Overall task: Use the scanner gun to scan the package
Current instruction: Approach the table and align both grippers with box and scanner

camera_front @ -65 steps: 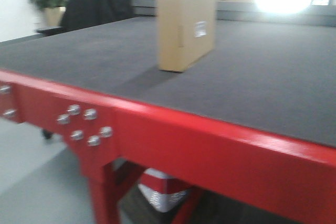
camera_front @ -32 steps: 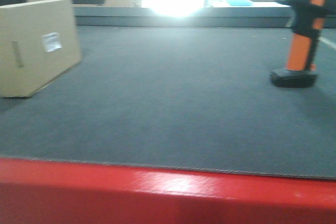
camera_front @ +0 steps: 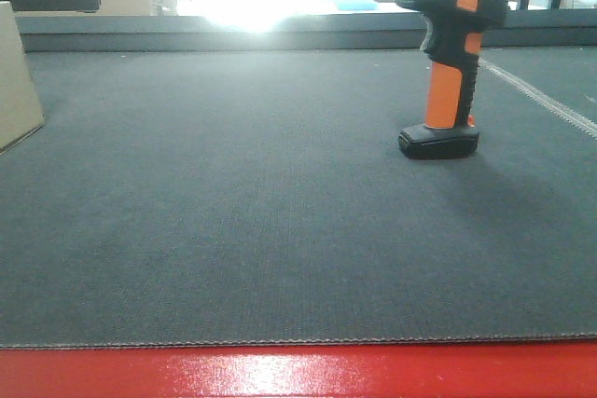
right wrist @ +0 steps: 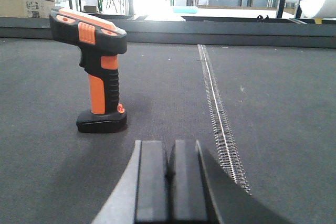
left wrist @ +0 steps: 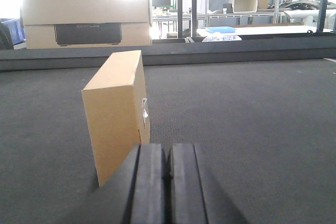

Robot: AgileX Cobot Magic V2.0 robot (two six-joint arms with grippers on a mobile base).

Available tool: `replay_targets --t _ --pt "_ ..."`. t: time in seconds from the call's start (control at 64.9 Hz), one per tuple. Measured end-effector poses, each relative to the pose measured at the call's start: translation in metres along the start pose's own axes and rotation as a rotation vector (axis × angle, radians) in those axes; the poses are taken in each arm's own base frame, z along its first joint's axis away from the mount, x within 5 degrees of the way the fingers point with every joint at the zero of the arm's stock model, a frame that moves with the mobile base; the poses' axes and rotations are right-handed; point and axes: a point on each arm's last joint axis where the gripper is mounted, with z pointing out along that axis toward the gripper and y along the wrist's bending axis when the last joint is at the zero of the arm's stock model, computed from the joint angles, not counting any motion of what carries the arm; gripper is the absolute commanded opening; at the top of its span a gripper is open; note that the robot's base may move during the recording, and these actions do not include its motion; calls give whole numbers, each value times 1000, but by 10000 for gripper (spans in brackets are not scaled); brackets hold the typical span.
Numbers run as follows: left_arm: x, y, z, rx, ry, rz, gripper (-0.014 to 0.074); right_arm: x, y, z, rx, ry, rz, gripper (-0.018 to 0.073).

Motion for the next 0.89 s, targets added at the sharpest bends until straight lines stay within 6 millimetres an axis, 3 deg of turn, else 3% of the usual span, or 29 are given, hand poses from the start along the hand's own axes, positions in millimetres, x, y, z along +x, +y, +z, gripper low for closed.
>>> replay_targets --t 0.894 --pt "0 0 0 0 0 0 -111 0 0 0 0 0 0 -150"
